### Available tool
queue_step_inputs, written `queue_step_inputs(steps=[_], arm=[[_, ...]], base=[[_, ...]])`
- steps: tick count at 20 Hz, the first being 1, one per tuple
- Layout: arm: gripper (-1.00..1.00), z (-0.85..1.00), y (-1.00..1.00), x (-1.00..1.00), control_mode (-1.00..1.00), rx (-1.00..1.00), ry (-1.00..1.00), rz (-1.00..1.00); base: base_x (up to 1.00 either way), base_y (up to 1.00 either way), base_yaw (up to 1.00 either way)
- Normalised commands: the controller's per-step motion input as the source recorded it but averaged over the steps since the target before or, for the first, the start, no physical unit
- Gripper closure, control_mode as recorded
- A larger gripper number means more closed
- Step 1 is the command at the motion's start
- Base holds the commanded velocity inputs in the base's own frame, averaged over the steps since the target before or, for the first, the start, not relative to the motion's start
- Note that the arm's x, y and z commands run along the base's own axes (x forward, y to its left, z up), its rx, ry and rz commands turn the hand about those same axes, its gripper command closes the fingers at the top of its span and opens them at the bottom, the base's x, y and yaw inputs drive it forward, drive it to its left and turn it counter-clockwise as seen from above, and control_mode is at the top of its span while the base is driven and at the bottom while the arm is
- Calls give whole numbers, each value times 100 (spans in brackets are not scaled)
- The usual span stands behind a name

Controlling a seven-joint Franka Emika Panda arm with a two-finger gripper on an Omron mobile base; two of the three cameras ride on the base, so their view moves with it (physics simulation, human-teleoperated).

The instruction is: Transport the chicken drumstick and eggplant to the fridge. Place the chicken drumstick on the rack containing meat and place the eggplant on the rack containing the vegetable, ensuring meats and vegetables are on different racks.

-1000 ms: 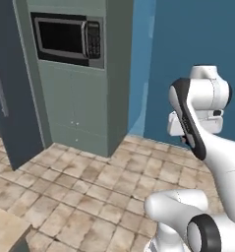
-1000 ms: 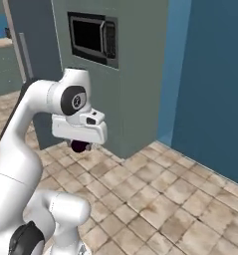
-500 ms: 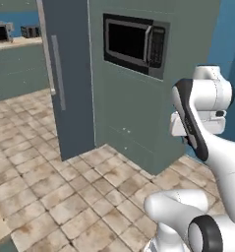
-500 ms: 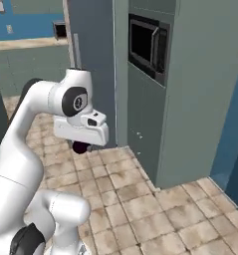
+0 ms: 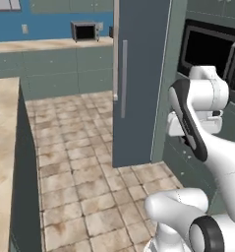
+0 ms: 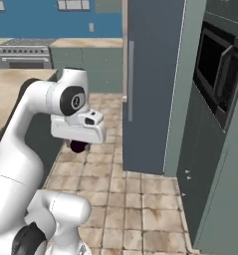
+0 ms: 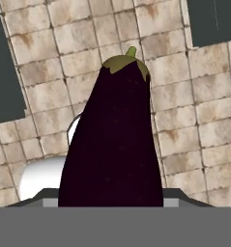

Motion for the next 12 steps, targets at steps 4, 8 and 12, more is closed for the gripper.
queue_step_inputs(steps=[4,8,12], arm=[[100,0,0,0,100,0,0,0],[100,0,0,0,100,0,0,0],[100,0,0,0,100,0,0,0]], base=[[100,-46,25],[95,39,2],[100,64,-5]])
